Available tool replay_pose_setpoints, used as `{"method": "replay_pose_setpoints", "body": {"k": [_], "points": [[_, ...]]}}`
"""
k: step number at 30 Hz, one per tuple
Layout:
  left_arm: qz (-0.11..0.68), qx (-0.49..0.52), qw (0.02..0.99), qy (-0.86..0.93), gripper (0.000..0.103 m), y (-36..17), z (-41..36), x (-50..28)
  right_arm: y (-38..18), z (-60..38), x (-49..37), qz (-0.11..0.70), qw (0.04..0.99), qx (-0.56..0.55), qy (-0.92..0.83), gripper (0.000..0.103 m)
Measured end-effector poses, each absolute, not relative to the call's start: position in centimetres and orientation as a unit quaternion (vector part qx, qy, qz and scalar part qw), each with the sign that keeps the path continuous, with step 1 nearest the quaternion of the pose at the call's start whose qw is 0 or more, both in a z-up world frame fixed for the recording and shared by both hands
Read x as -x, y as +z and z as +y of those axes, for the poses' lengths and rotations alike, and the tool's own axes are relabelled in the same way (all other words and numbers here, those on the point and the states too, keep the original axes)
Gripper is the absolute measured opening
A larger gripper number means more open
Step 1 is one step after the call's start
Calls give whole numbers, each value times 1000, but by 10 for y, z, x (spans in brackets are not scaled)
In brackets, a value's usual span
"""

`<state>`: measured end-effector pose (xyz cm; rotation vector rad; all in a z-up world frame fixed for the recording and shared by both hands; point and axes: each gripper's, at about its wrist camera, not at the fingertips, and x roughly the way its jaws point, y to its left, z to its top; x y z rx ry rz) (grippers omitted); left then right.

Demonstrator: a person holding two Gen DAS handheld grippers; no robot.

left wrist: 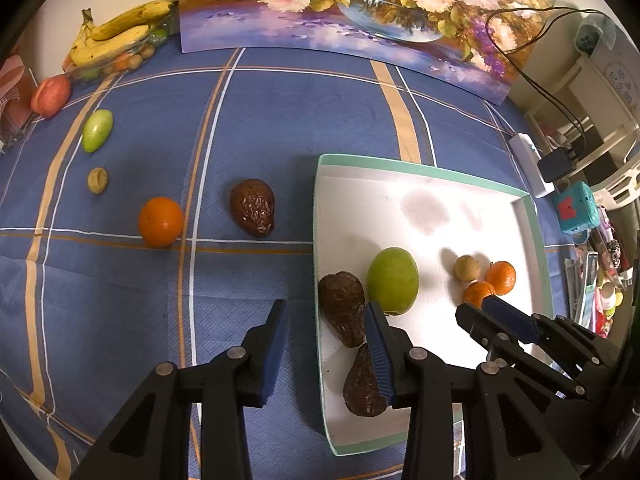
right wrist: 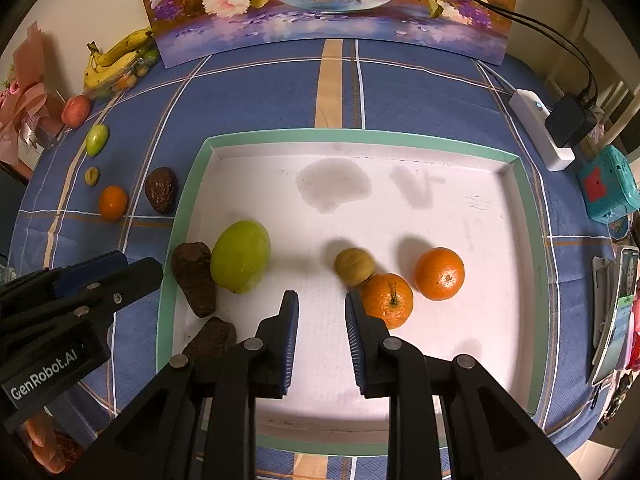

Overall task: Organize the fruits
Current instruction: 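Move both open tools away from the tray toward the remaining fruits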

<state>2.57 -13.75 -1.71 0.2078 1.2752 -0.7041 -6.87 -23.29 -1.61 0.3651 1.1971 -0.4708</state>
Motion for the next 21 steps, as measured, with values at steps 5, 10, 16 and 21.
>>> {"method": "replay_pose_setpoints", "body": {"k": [5, 10, 16, 21], "points": [[583, -94, 742, -317, 42, -18, -135, -29, -16, -233, 69, 555, 785, -170, -219, 25], [580, -96, 750, -302, 69, -18, -131, -32, -16, -234, 69, 553, 786, -168, -221, 25], [578, -105, 766, -260, 85, -21, -117, -43, -9, -235, 69, 541, 792, -164, -229, 56], [569, -108, 782, -231, 103, -21, -107, -50, -8, -238, 70, 537, 793, -158, -239, 73]]}}
